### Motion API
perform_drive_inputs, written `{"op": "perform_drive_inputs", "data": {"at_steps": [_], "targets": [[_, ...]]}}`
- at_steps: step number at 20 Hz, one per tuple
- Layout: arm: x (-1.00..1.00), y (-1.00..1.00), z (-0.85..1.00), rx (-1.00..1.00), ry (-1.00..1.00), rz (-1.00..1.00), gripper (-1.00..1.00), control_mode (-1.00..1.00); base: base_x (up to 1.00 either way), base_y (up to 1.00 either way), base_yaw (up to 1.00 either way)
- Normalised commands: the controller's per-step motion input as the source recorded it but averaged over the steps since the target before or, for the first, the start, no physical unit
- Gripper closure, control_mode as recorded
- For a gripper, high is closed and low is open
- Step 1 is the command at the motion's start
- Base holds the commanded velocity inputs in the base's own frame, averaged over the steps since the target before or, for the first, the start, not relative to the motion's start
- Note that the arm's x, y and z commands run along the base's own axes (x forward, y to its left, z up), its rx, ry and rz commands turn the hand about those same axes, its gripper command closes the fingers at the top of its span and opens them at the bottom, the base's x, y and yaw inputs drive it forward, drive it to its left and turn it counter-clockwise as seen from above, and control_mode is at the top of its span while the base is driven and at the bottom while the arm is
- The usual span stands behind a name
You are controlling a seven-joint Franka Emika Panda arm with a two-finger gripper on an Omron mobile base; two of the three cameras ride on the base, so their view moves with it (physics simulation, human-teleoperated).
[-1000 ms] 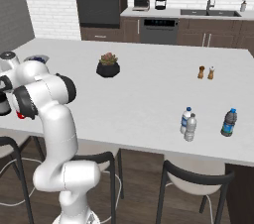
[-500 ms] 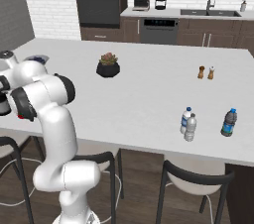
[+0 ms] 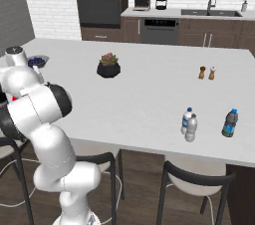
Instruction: Move the plastic bottles in the middle to the plastics group, and the glass bottles in the middle to the glass group.
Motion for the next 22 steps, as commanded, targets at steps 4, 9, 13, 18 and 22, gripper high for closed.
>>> {"op": "perform_drive_inputs", "data": {"at_steps": [4,9,13,18,22], "targets": [[0.00,-0.99,0.35,0.00,0.00,0.00,-1.00,-1.00,0.00,0.00,0.00],[-0.14,-1.00,0.41,0.00,0.05,-0.09,-1.00,-1.00,0.00,0.00,0.00],[-0.41,-1.00,0.34,0.00,0.08,-0.26,-1.00,-1.00,0.00,0.00,0.00],[-0.61,-0.96,0.22,0.00,0.02,-0.30,-1.00,-1.00,0.00,0.00,0.00],[-0.67,-0.93,0.12,0.00,0.00,-0.26,-1.00,-1.00,0.00,0.00,0.00]]}}
